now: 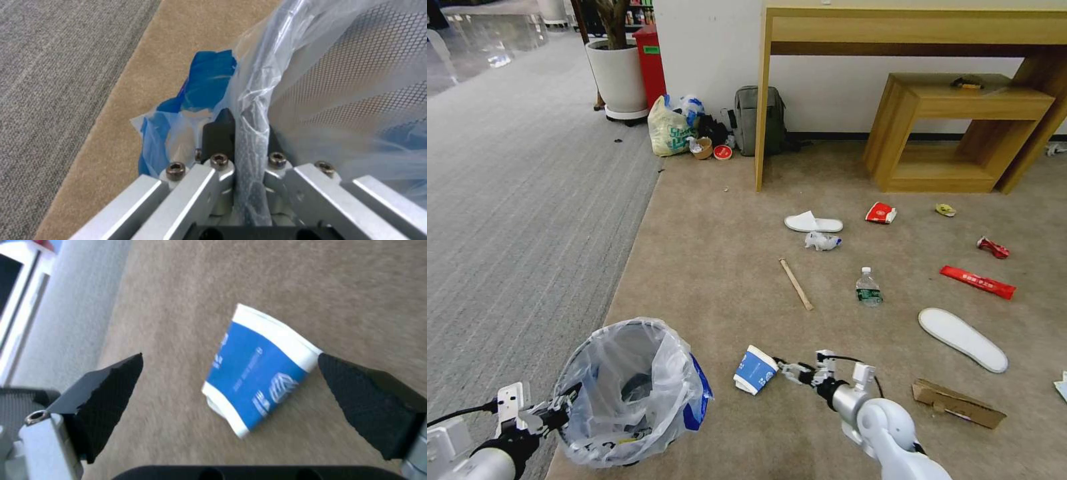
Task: Pick up the trash bin and place the garbage on the floor into it.
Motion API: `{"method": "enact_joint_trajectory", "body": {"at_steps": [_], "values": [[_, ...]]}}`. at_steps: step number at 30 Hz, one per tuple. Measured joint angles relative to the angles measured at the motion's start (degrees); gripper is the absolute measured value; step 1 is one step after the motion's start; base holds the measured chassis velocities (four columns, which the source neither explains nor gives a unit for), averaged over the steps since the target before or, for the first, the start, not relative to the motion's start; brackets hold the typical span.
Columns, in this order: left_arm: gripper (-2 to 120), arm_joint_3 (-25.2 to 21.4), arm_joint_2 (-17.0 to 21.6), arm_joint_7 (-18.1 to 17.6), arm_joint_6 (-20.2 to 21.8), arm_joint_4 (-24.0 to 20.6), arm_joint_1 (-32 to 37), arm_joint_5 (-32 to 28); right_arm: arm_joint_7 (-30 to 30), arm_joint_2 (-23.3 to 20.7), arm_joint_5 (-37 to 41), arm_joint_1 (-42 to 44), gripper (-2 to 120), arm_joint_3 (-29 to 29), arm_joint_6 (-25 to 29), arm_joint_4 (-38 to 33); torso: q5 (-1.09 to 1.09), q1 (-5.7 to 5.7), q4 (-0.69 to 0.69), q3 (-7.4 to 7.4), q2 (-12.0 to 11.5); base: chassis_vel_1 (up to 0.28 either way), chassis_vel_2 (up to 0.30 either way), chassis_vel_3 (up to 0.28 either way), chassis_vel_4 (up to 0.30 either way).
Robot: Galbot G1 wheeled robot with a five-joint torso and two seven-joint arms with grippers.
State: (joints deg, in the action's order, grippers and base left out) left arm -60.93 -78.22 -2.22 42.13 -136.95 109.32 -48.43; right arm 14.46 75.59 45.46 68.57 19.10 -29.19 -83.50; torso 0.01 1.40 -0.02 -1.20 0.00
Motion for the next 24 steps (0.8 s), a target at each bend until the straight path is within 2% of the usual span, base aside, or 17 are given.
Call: {"method": "enact_joint_trajectory", "body": {"at_steps": [3,5,11,24], "values": [[0,0.20,-0.76,-0.03,0.00,-0.38,0.23,0.68,-0.87,0.66,2.74,-1.55,100,-0.44,-1.37,1.57,-0.01,0.00,0.01,0.00,0.00,0.000,0.000,0.000,0.000],[0,0.39,-1.56,-0.06,0.04,-0.71,0.37,1.33,-3.61,1.06,6.13,-2.05,100,-1.07,-2.58,2.30,-0.01,0.00,0.00,0.00,0.00,0.000,0.000,0.000,0.000],[0,0.67,-2.05,-0.21,0.04,-0.81,0.06,1.83,-10.14,1.09,9.09,-0.45,100,-1.46,-3.10,2.39,-0.01,0.00,0.00,0.00,0.00,0.000,0.000,0.000,0.000],[0,1.20,-2.02,-0.24,0.04,-0.78,0.13,2.12,-9.08,2.33,7.67,-2.39,100,-1.12,-1.84,5.91,-0.01,0.00,0.00,0.00,0.00,0.000,0.000,0.000,0.000]]}}
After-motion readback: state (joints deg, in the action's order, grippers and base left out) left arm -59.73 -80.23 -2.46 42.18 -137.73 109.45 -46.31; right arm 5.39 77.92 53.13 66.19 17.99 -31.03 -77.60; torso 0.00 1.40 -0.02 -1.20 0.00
